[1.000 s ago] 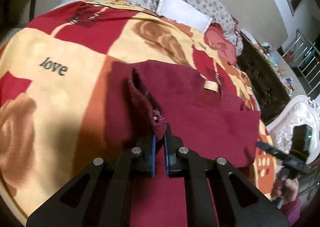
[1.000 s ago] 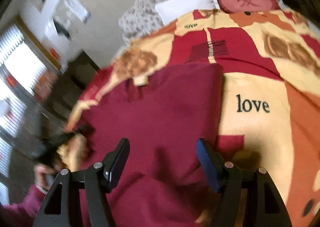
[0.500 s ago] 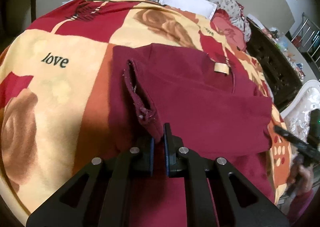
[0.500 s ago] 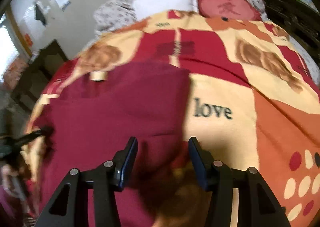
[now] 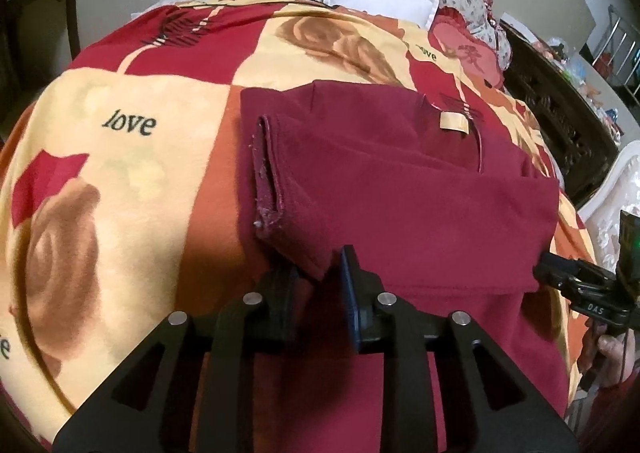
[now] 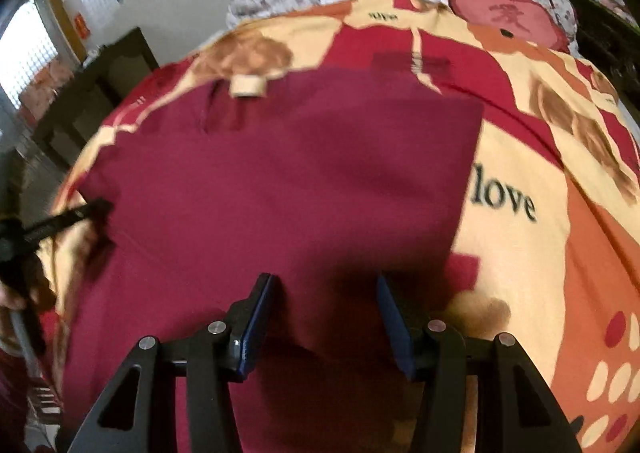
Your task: Fold small clothes
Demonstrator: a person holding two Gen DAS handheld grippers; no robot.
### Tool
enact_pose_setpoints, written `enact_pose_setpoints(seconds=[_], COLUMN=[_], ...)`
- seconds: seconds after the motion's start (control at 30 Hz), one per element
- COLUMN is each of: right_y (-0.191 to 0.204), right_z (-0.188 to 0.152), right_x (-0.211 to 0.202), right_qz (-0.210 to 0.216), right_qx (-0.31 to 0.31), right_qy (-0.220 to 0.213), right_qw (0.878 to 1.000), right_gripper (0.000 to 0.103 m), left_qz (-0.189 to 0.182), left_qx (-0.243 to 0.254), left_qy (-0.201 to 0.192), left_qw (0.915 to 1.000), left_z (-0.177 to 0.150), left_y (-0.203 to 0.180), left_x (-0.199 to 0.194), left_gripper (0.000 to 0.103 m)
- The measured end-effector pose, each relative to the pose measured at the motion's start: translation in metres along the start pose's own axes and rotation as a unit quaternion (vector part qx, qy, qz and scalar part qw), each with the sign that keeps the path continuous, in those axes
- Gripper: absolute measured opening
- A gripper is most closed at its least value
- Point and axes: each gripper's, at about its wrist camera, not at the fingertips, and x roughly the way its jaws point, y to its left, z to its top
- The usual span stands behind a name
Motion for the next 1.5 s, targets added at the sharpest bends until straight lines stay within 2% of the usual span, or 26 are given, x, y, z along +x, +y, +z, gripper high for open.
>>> enact_pose_setpoints(seconds=[0.07, 0.17, 0.2, 0.33, 0.53, 0.63, 0.67, 0.77, 0.83, 0.93, 1.0, 1.13, 1.2, 1.3, 1.4, 1.5], right_y=[-0.002, 0.000, 0.001, 0.008, 0.011, 0.000, -0.006, -0.029, -0.043, -0.047, -0.045, -0.030, -0.023, -0.028, -0.039, -0.038], right_z=[-0.001, 0.002, 0.003, 0.016, 0.041, 0.053, 0.057, 0.071, 0.075, 0.077, 0.071, 0.036, 0.016, -0.005, -0.015, -0.022], right_x=[-0.007, -0.025, -0.029, -0.049, -0.028, -0.013, -0.008, 0.015, 0.026, 0.015, -0.003, -0.039, -0.037, -0.005, -0.008, -0.036], right_qz=[-0.002, 0.007, 0.010, 0.027, 0.018, -0.003, -0.010, -0.057, -0.040, -0.022, -0.031, 0.005, -0.020, -0.071, -0.053, -0.066], right_qx=[0.004, 0.009, 0.009, 0.013, 0.016, 0.029, 0.037, 0.056, 0.071, 0.071, 0.065, 0.047, 0.037, 0.023, 0.050, 0.050], right_qy=[-0.002, -0.022, -0.031, -0.073, -0.079, -0.078, -0.079, -0.064, -0.054, -0.057, -0.056, -0.069, -0.053, 0.000, -0.007, -0.021], right_qw=[1.000, 1.000, 0.999, 0.997, 0.997, 0.996, 0.996, 0.995, 0.995, 0.996, 0.996, 0.996, 0.998, 0.997, 0.997, 0.996], right_gripper=[0.051, 0.051, 0.051, 0.052, 0.052, 0.052, 0.052, 0.052, 0.052, 0.052, 0.052, 0.053, 0.053, 0.052, 0.053, 0.053], left_qz=[0.010, 0.029, 0.034, 0.043, 0.036, 0.048, 0.041, 0.039, 0.043, 0.042, 0.037, 0.024, 0.023, 0.025, 0.009, -0.007], left_qx=[0.004, 0.004, 0.004, 0.004, 0.011, 0.020, 0.018, 0.009, 0.010, 0.020, 0.022, 0.014, 0.012, 0.007, -0.002, 0.000], left_qy=[-0.005, -0.026, -0.038, -0.058, -0.055, -0.046, -0.040, -0.016, -0.014, -0.018, -0.015, -0.024, -0.027, -0.027, -0.014, -0.007], left_qw=[0.9999, 0.9992, 0.9987, 0.9974, 0.9978, 0.9976, 0.9982, 0.9991, 0.9990, 0.9988, 0.9990, 0.9993, 0.9993, 0.9993, 0.9999, 1.0000], left_z=[0.001, 0.002, 0.004, 0.012, 0.018, 0.019, 0.020, 0.022, 0.023, 0.022, 0.020, 0.014, 0.010, 0.003, -0.009, -0.027], left_y=[0.000, 0.000, 0.000, -0.002, -0.013, -0.017, -0.016, -0.013, -0.012, -0.014, -0.013, -0.010, -0.010, -0.011, -0.012, -0.011], left_x=[-0.005, -0.018, -0.024, -0.033, -0.018, -0.003, 0.005, 0.026, 0.034, 0.035, 0.031, 0.019, 0.015, 0.006, -0.013, -0.036], left_gripper=[0.026, 0.046, 0.048, 0.048, 0.048, 0.051, 0.051, 0.051, 0.050, 0.051, 0.051, 0.051, 0.051, 0.051, 0.051, 0.051])
